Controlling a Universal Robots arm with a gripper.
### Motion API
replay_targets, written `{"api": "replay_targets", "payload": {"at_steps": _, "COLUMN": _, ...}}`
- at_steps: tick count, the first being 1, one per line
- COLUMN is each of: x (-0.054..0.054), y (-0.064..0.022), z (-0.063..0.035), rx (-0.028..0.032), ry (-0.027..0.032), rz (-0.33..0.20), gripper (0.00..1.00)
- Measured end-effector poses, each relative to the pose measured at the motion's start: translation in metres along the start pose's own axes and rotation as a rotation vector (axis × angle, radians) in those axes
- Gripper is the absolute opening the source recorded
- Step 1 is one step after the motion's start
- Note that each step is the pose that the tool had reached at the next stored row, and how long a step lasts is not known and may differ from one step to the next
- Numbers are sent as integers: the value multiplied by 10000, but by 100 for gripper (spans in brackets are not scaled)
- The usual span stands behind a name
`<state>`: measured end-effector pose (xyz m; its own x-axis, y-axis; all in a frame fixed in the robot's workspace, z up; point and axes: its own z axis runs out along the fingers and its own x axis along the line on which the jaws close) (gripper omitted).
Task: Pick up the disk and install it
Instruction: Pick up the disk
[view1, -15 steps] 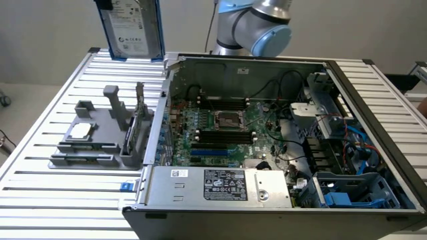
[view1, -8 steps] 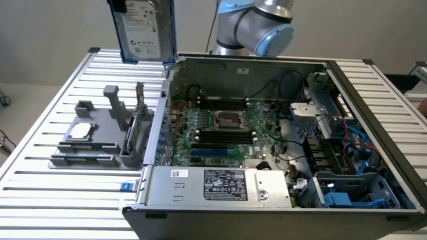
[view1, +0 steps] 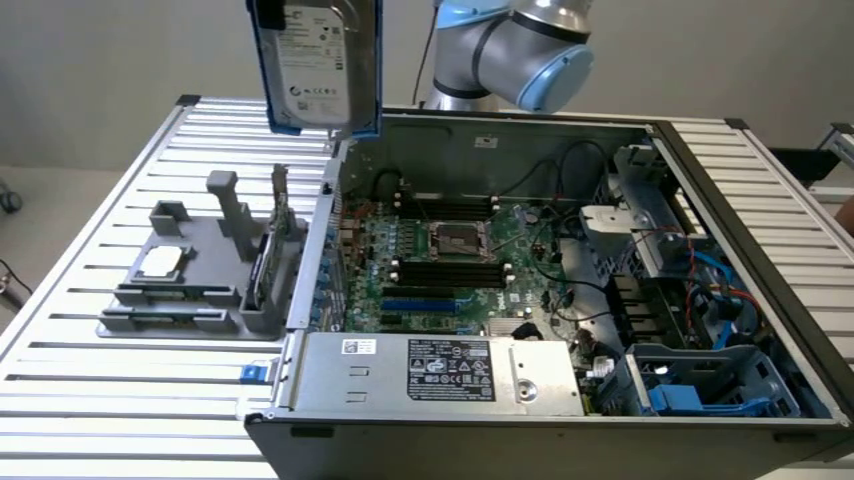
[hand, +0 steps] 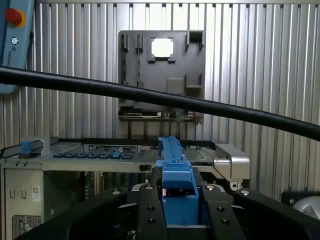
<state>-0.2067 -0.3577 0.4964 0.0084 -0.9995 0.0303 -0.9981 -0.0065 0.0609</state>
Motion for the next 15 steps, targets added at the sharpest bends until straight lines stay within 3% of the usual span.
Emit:
{"api": "replay_targets", "payload": {"at_steps": 3, "x": 58, "y": -126, "z": -21, "rx": -49, "ry": 2, "rz": -1, "gripper": 33}}
{"api": "replay_targets", "payload": {"at_steps": 15, "x": 295, "y": -577, "z": -201, "rx": -86, "ry": 5, "rz": -2, "gripper": 33}}
